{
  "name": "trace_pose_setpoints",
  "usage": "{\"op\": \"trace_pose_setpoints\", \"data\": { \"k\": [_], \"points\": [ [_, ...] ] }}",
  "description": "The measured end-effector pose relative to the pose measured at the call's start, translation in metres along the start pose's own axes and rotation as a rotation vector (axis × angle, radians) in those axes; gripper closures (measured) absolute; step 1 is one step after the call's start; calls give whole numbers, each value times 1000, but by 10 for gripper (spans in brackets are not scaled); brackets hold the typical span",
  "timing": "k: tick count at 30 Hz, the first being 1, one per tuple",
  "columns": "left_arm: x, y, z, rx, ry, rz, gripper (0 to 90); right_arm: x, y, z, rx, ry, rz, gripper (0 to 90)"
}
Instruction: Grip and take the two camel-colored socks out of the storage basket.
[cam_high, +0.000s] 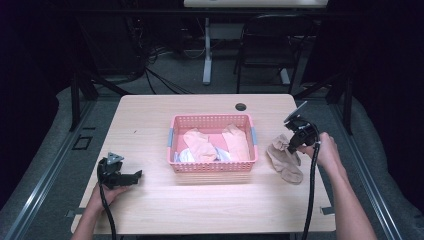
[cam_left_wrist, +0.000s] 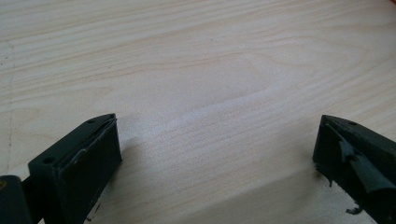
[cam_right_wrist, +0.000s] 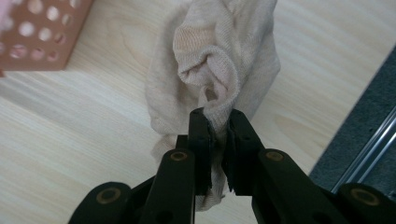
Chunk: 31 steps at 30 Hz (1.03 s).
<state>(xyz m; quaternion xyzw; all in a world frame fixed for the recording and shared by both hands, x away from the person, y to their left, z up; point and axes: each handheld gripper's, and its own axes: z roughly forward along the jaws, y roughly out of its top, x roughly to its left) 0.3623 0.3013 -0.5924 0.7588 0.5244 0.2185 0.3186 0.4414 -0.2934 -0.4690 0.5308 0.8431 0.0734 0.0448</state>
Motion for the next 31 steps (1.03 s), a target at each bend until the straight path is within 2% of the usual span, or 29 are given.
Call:
{"op": "trace_pose_setpoints", "data": {
  "k": [1, 2, 5, 6, 7, 8, 10, 11, 12, 13, 14, 16, 17, 18, 19, 22, 24, 26, 28, 31],
  "points": [
    [0, 0, 0, 0, 0, 0, 6, 0, 0, 0, 0, 0, 0, 820],
    [0, 0, 0, 0, 0, 0, 6, -1, -3, 14, 17, 11, -2, 815],
    [0, 0, 0, 0, 0, 1, 6, -2, -4, 23, 27, 23, -6, 808],
    [0, 0, 0, 0, 0, 0, 6, -2, -6, 33, 30, 33, 6, 767],
    [0, 0, 0, 0, -1, -1, 6, -3, -6, 36, 32, 36, 5, 748],
    [0, 0, 0, 0, 0, 0, 6, -3, -6, 37, 53, 35, -7, 718],
    [0, 0, 0, 0, 0, 0, 5, -3, -7, 35, 34, 34, 10, 634],
    [0, 0, 0, 0, 0, 1, 5, -3, -7, 35, 34, 34, 10, 634],
    [0, 0, 0, 0, 0, 0, 6, -4, -8, 31, 22, 38, 5, 511],
    [0, 0, 0, 0, 0, 0, 6, -4, -8, 31, 22, 38, 5, 511],
    [0, 0, 0, 0, 0, 1, 6, -3, -11, 27, 7, 25, 19, 375],
    [0, 0, 0, 0, 0, 1, 6, -4, -14, 23, -11, 43, 27, 265],
    [0, 0, 0, 0, 0, 1, 6, -4, -14, 23, -11, 43, 27, 265],
    [0, 0, 0, 0, 0, 1, 6, -6, -20, 18, -18, 59, 28, 179],
    [0, 0, 0, 0, 0, 1, 6, -6, -20, 18, -18, 59, 28, 179],
    [0, 0, 0, 0, 0, 1, 6, -8, -35, 9, -45, 81, 45, 57],
    [0, 0, 0, 0, 0, 1, 6, -9, -39, 7, -50, 79, 49, 33],
    [0, 0, 0, 0, 0, 1, 6, -12, -49, 4, -32, 89, 38, 14],
    [0, 0, 0, 0, 0, 0, 6, -15, -57, 6, -43, 92, 58, 3],
    [0, 0, 0, 0, 0, 1, 6, -21, -62, 11, -19, 105, 59, 1]
  ]
}}
